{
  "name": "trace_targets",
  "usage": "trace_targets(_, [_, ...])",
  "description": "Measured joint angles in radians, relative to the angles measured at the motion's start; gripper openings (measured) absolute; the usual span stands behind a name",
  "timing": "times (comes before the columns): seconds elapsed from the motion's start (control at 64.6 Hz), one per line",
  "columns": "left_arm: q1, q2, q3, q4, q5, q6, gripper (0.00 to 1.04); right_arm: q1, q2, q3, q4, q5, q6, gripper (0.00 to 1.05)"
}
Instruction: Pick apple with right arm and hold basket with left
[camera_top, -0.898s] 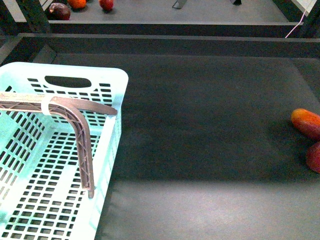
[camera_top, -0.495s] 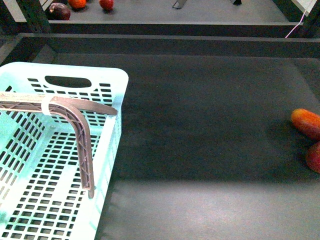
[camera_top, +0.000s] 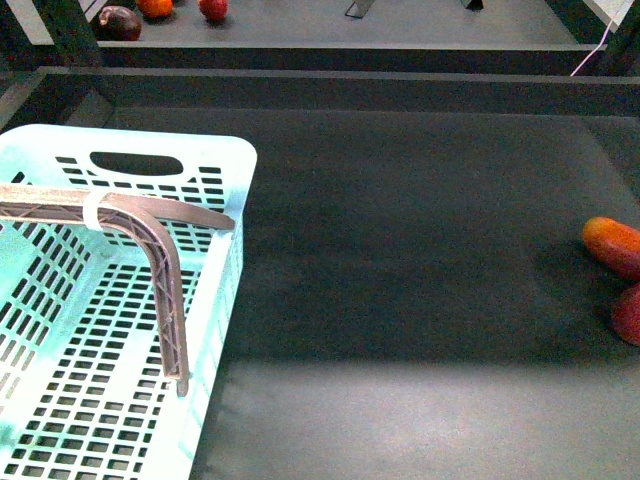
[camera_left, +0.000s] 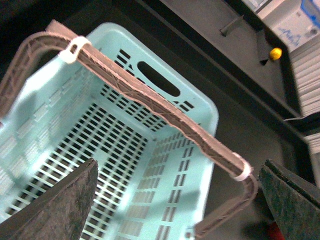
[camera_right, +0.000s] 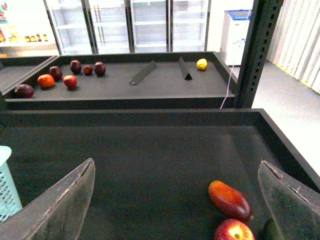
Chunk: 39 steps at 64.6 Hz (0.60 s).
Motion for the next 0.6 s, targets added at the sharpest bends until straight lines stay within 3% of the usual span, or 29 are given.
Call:
trace_targets(0.17, [0.018, 0.245, 0.000, 0.184, 0.061, -0.249, 0.98, 0.000, 0.000, 0.000, 0.000, 0.000, 0.000, 0.96])
trace_targets(0.325, [0.034, 0.621, 0.072, 0.472, 0.078, -0.383, 0.98, 0.000, 0.000, 0.000, 0.000, 0.000, 0.000, 0.96])
trace_targets(0.604, [0.035, 0.959, 0.225, 0.583, 0.053, -0.430, 0.97, 0.000, 0.000, 0.000, 0.000, 0.000, 0.000, 0.96])
